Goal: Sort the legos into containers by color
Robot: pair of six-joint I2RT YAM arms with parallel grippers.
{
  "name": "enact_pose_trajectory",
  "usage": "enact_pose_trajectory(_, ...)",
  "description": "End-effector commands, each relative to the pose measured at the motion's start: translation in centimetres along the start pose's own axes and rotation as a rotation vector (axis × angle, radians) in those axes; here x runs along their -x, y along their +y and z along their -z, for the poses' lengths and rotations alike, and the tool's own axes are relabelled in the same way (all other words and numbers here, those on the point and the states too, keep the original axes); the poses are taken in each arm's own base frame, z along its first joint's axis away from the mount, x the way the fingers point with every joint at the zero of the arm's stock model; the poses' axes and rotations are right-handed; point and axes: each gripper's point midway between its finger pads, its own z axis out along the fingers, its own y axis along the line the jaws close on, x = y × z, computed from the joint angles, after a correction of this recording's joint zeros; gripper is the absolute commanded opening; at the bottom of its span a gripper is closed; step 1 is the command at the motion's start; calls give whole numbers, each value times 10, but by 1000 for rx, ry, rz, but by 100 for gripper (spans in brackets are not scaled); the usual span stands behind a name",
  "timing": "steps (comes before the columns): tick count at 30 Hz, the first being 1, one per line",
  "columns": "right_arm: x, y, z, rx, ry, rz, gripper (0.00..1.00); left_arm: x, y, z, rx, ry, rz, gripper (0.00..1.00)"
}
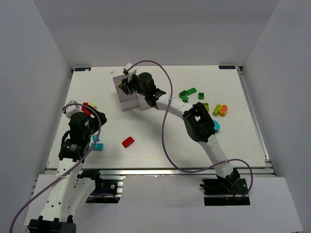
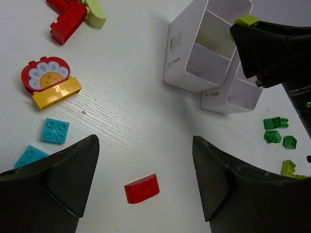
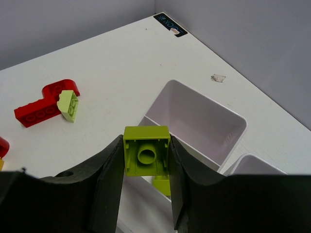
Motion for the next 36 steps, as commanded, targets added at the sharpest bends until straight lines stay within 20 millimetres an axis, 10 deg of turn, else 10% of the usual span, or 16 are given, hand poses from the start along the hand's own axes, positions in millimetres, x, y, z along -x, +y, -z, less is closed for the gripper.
enact_pose_trajectory(1, 22, -9, -7, -39, -85, 35, 20, 1, 6, 4, 24, -6, 5, 87)
enact_pose_trajectory(19, 35, -2, -4, 7, -122, 100, 62, 8, 0, 4, 13, -20, 11, 87)
enact_pose_trajectory(25, 74, 6, 38, 83, -142, 285, 89, 10, -16, 4, -69, -14, 15, 78)
enact_pose_trajectory(31, 82, -22, 129, 355, -46, 264, 76, -8, -47, -3, -251, 51, 37, 17)
enact_pose_trajectory(36, 41, -53, 209, 446, 208, 82, 21, -36, -68, -13, -381, 165, 35, 20)
